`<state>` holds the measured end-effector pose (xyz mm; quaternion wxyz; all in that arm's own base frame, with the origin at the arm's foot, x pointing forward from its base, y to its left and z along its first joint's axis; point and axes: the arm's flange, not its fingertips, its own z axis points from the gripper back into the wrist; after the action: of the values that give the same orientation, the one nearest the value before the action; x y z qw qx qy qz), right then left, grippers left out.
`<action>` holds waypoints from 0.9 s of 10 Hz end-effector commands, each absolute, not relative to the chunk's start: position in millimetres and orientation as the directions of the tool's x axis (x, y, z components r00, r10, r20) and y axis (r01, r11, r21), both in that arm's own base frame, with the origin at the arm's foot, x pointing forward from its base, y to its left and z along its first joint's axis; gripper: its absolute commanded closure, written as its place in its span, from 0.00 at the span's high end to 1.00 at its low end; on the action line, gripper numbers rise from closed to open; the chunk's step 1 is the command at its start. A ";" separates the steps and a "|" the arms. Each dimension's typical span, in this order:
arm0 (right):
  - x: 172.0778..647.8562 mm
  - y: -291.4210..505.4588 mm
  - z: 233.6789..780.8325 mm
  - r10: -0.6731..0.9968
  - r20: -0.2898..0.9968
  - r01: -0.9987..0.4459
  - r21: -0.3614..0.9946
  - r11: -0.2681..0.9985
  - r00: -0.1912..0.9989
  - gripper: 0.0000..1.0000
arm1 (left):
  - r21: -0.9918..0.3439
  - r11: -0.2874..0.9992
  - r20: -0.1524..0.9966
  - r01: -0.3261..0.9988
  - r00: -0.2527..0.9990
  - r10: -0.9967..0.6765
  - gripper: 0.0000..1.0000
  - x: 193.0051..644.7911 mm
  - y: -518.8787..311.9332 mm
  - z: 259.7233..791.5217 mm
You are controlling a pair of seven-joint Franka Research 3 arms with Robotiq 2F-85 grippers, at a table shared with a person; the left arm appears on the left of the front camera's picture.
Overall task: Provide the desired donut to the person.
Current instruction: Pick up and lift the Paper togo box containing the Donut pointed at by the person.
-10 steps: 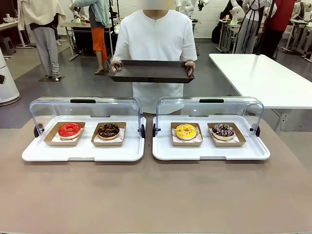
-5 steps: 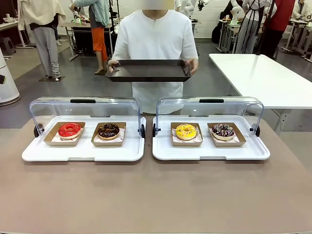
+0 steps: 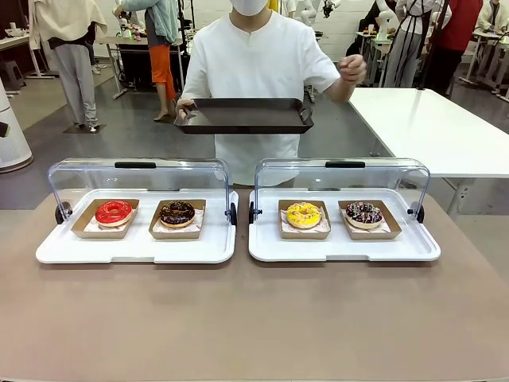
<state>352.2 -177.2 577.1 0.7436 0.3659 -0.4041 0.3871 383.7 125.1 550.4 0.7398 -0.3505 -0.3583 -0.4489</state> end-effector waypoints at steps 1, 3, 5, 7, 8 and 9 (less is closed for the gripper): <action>352.3 -176.8 577.4 0.279 0.885 -0.873 0.231 0.430 0.372 1.00 | -0.196 0.351 0.850 0.916 0.336 -0.404 1.00 384.1 124.7 551.4; 352.3 -176.8 577.4 0.279 0.885 -0.873 0.231 0.430 0.372 1.00 | -0.196 0.351 0.850 0.916 0.336 -0.404 1.00 384.1 124.7 551.4; 352.3 -176.8 577.4 0.279 0.885 -0.873 0.231 0.430 0.372 1.00 | -0.196 0.351 0.850 0.916 0.336 -0.404 1.00 384.1 124.7 551.4; 352.3 -176.8 577.4 0.279 0.885 -0.873 0.231 0.430 0.372 1.00 | -0.196 0.351 0.850 0.916 0.336 -0.404 1.00 384.1 124.7 551.4; 352.3 -176.8 577.4 0.279 0.885 -0.873 0.231 0.430 0.372 1.00 | -0.196 0.351 0.850 0.916 0.336 -0.404 1.00 384.1 124.7 551.4; 352.3 -176.8 577.4 0.279 0.885 -0.873 0.231 0.430 0.372 1.00 | -0.196 0.351 0.850 0.916 0.336 -0.404 1.00 384.1 124.7 551.4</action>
<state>352.3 -177.1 577.1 0.7436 0.3659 -0.4041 0.3872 383.7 125.1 550.4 0.7398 -0.3505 -0.3583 -0.4489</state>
